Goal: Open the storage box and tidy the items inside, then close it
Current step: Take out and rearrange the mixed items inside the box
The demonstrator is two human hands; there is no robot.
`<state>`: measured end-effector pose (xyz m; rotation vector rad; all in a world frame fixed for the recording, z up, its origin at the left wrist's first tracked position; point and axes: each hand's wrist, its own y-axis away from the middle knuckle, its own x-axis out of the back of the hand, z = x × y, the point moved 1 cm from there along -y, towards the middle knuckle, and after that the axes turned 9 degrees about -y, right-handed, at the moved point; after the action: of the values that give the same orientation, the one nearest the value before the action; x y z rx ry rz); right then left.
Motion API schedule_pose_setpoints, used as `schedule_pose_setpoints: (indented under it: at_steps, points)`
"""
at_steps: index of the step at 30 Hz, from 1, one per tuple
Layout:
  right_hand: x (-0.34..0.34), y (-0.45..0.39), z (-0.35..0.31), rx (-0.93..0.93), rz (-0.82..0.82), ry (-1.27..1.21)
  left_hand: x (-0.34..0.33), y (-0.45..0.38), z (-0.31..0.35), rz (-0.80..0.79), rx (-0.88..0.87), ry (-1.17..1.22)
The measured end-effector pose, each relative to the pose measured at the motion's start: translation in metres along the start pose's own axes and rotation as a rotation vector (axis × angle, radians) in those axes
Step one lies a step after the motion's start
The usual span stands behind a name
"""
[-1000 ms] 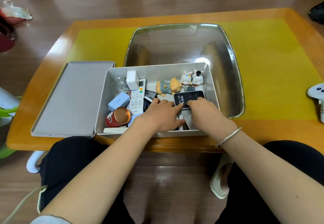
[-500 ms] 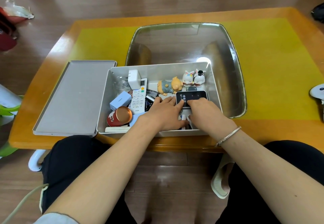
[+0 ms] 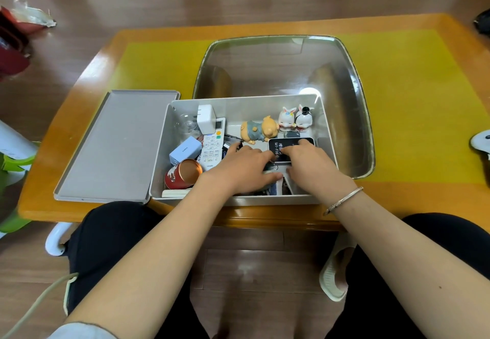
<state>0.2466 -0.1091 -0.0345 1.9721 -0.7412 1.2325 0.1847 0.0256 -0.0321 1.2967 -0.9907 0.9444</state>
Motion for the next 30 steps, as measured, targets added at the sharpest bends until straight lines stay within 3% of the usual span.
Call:
schedule_pose_setpoints:
  at_steps: [21, 26, 30]
  points:
    - [0.002, -0.007, 0.0, -0.033, 0.106, -0.003, 0.008, 0.025, -0.046, 0.255, 0.075, 0.133]
    - [0.012, 0.002, 0.002, 0.056, 0.128, -0.114, 0.007, 0.033, -0.059, 0.296, 0.088, 0.173]
    - [0.011, 0.011, 0.001, -0.023, -0.057, -0.142, 0.006, 0.04, -0.065, 0.314, 0.1, 0.208]
